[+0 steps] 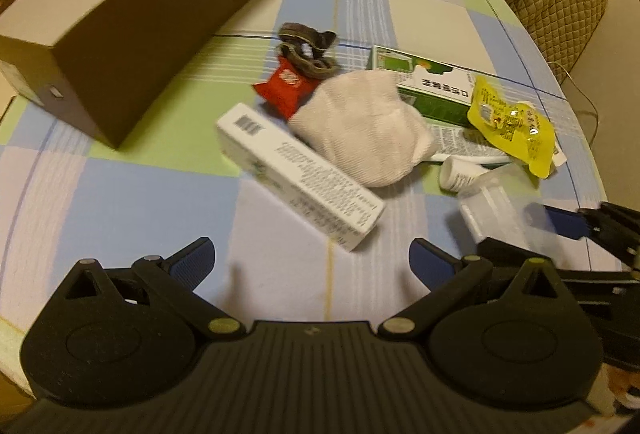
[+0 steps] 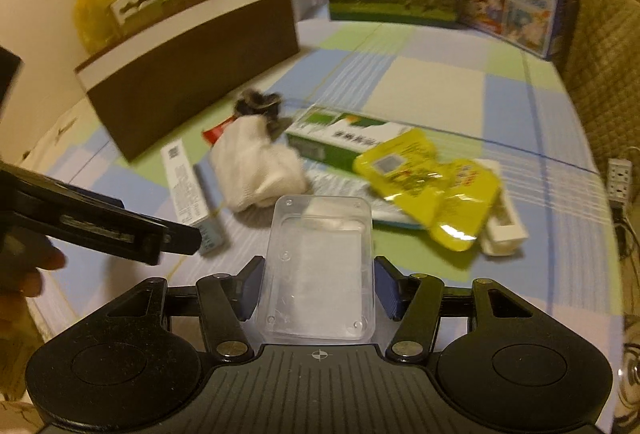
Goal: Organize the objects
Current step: 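Grasp the long white medicine box with the left tool while the right tool holds the tray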
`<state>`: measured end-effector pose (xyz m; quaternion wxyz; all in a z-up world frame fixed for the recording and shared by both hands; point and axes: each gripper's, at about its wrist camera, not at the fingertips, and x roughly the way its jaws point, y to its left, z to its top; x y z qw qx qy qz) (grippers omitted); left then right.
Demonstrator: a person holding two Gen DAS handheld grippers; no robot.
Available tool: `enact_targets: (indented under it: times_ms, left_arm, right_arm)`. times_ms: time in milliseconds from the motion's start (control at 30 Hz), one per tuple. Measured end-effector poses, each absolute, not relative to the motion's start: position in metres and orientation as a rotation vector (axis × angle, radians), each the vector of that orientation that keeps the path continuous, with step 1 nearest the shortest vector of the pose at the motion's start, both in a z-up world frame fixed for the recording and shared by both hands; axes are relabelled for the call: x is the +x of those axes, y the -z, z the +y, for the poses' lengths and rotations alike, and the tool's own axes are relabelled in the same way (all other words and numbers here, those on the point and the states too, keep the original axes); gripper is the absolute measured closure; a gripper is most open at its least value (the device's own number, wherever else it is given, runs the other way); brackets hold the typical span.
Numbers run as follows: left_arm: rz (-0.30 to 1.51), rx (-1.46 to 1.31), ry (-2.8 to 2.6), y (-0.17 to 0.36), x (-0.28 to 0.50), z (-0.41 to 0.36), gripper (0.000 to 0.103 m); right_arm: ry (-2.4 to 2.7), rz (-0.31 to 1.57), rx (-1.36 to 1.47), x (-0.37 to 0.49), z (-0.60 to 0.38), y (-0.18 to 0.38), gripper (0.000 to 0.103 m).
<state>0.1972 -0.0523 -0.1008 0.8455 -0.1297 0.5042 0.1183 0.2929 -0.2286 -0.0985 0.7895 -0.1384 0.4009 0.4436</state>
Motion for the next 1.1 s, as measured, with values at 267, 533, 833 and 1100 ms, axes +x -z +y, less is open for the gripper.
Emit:
enact_targets:
  times_ms: [267,533,833,1100]
  left_arm:
    - [1.045,-0.265,-0.299,0.114,0.227,-0.058,0.001]
    - [1.064,-0.265,-0.362,0.120,0.223,-0.038,0.008]
    - [1.058,-0.185,-0.434,0.111,0.188,-0.007,0.035]
    - [1.027,-0.107,-0.352,0.102,0.207,-0.010,0.038]
  right_arm:
    - [-0.872,0.851,-0.250,0.310,-0.260,0.086,0.048]
    - [-0.833,0.867,-0.226,0.322,-0.280,0.086,0.048]
    - [-0.849,0.869,-0.223,0.327,-0.284,0.086,0.048]
    - [-0.856,0.859,-0.216,0.326,-0.279,0.082,0.048]
